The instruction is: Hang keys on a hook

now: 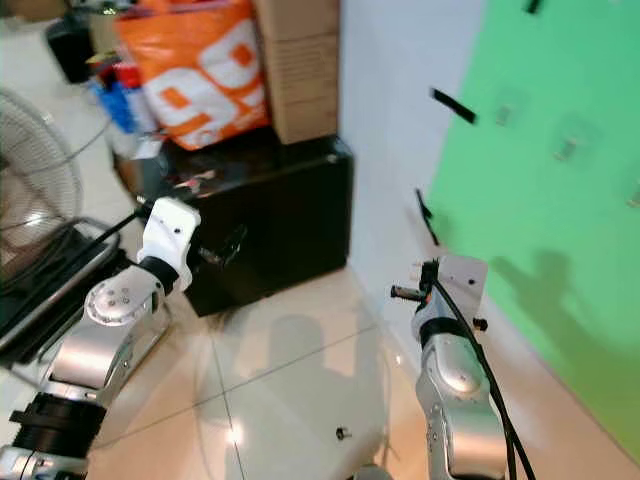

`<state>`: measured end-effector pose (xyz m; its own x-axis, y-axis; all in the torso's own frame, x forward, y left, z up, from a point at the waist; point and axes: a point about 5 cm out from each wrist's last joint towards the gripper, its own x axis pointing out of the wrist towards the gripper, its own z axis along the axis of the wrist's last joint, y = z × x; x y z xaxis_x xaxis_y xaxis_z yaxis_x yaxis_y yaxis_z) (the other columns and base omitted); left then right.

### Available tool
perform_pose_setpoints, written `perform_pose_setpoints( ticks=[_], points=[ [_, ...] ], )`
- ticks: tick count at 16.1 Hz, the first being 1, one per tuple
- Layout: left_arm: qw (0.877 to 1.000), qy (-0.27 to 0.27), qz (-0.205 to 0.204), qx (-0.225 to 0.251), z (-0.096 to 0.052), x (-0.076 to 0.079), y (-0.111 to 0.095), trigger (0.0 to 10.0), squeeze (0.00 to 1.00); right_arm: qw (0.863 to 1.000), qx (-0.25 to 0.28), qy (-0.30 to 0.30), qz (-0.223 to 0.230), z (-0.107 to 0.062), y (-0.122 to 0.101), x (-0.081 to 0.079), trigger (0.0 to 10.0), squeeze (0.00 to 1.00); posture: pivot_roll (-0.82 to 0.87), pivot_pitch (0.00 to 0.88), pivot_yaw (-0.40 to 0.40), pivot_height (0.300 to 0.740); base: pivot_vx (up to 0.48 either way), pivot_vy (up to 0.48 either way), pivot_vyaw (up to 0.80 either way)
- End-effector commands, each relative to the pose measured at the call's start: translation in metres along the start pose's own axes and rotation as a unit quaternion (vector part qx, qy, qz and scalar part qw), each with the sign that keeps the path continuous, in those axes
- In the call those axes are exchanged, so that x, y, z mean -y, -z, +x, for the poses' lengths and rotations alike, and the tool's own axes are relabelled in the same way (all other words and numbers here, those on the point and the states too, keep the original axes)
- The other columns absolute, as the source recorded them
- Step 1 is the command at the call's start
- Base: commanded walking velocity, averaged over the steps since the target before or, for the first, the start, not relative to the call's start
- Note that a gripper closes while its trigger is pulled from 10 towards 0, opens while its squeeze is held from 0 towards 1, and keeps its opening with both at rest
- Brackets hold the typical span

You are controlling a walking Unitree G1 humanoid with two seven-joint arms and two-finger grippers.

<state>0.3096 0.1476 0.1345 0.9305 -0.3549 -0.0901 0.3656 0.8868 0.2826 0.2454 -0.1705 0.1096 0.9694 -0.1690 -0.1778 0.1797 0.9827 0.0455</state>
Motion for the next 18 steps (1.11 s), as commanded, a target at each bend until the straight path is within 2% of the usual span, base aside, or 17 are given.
perform_pose_setpoints(
  ticks=[1, 7, 16, 17, 18],
  points=[
    [1.000, 0.003, -0.001, 0.002, 0.003, -0.003, -0.003, 10.0, 0.00, 1.000, 0.013, 0.006, 0.002, -0.001, -0.005, 0.001, 10.0, 0.00, -0.12, 0.000, 0.125, 0.740, 0.000, 0.000, -0.80],
    [1.000, 0.010, -0.006, 0.003, 0.004, -0.002, -0.003, 10.0, 0.00, 1.000, 0.019, 0.016, 0.005, -0.003, -0.007, 0.002, 10.0, 0.00, -0.13, 0.000, 0.135, 0.740, 0.000, 0.000, -0.80],
    [0.999, 0.008, -0.033, -0.009, -0.003, -0.004, 0.001, 10.0, 0.00, 1.000, 0.021, -0.005, -0.004, 0.003, -0.008, -0.005, 10.0, 0.00, -0.07, 0.000, 0.076, 0.740, 0.000, 0.000, -0.80],
    [1.000, -0.016, -0.021, -0.002, -0.004, -0.007, 0.001, 10.0, 0.00, 1.000, 0.020, -0.010, -0.005, 0.004, -0.008, -0.006, 10.0, 0.00, -0.07, 0.000, 0.067, 0.740, 0.000, 0.000, -0.80],
    [0.997, -0.070, -0.002, 0.023, -0.005, -0.015, -0.002, 10.0, 0.00, 1.000, 0.019, -0.019, -0.007, 0.006, -0.008, -0.009, 10.0, 0.00, -0.06, 0.000, 0.059, 0.740, 0.000, 0.000, -0.80]
  ],
)
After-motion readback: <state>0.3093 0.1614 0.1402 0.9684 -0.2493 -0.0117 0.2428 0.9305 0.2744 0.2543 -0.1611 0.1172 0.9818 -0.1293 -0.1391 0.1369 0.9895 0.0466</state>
